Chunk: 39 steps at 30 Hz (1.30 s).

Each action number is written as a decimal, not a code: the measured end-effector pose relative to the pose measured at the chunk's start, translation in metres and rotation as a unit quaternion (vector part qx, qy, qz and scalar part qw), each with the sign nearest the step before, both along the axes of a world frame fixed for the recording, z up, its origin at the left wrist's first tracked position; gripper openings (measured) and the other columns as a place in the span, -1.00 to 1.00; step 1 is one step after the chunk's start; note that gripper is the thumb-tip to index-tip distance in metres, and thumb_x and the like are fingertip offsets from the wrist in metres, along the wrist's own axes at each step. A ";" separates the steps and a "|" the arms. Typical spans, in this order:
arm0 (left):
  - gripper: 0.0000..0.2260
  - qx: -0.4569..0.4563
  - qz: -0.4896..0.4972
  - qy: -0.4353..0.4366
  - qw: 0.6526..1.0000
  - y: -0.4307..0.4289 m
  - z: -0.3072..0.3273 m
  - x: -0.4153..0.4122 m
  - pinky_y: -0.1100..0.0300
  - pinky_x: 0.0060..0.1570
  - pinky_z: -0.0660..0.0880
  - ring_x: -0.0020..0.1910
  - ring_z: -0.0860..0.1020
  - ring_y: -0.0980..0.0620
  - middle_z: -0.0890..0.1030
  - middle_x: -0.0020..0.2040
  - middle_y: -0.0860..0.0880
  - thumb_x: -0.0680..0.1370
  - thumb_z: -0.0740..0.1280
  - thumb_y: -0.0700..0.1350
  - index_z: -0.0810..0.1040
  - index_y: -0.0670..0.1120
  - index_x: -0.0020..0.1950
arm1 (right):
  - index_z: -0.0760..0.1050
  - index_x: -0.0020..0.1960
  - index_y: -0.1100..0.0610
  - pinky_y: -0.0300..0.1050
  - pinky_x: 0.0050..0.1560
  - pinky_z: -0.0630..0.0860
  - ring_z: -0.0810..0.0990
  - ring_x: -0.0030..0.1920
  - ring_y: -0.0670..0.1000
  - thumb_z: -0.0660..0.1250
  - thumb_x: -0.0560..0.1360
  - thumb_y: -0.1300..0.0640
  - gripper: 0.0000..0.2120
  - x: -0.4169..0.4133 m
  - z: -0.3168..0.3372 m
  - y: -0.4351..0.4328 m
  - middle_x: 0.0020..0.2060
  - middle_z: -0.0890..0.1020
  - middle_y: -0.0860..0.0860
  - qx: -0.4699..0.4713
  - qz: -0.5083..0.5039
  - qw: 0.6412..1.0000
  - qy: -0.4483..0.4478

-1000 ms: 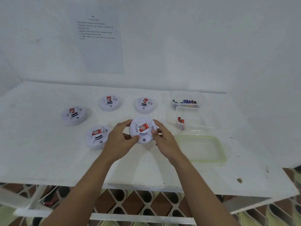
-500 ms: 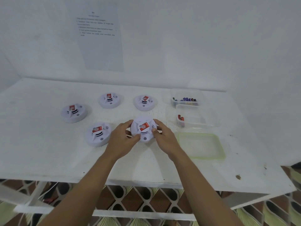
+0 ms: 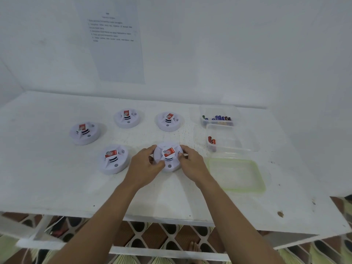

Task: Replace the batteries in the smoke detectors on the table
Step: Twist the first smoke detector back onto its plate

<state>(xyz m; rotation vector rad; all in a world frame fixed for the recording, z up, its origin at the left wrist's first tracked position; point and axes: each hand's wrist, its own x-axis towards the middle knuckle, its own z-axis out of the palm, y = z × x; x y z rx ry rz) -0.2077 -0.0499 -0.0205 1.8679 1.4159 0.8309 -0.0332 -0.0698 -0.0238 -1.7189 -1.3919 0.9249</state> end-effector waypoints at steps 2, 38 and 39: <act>-0.72 0.000 0.003 -0.002 1.000 0.002 0.001 0.001 0.44 -0.23 0.39 -0.09 0.58 0.10 0.56 -0.09 0.13 0.48 0.42 -0.10 0.55 0.07 0.17 | 0.50 0.39 0.13 -0.04 0.31 0.48 0.54 0.26 0.05 0.15 0.68 0.19 -0.67 0.001 -0.003 0.003 0.26 0.60 0.05 -0.001 0.002 1.000 0.002; -0.60 0.059 0.103 0.234 0.965 0.111 -0.018 0.021 -0.19 0.38 0.28 0.45 0.28 -0.22 0.41 0.44 -0.15 0.58 0.28 -0.05 0.44 -0.14 0.40 | 0.33 0.49 0.18 0.13 0.45 0.30 0.32 0.43 0.23 0.17 0.57 0.25 -0.52 0.021 0.035 0.124 0.42 0.37 0.19 -0.013 0.109 0.981 -0.158; -0.58 0.053 0.102 0.248 0.962 0.114 -0.020 0.022 -0.19 0.41 0.24 0.47 0.26 -0.23 0.39 0.46 -0.15 0.59 0.25 -0.03 0.42 -0.15 0.42 | 0.35 0.48 0.18 0.13 0.44 0.30 0.33 0.42 0.23 0.19 0.58 0.25 -0.54 0.022 0.034 0.132 0.41 0.38 0.19 -0.004 0.115 0.979 -0.166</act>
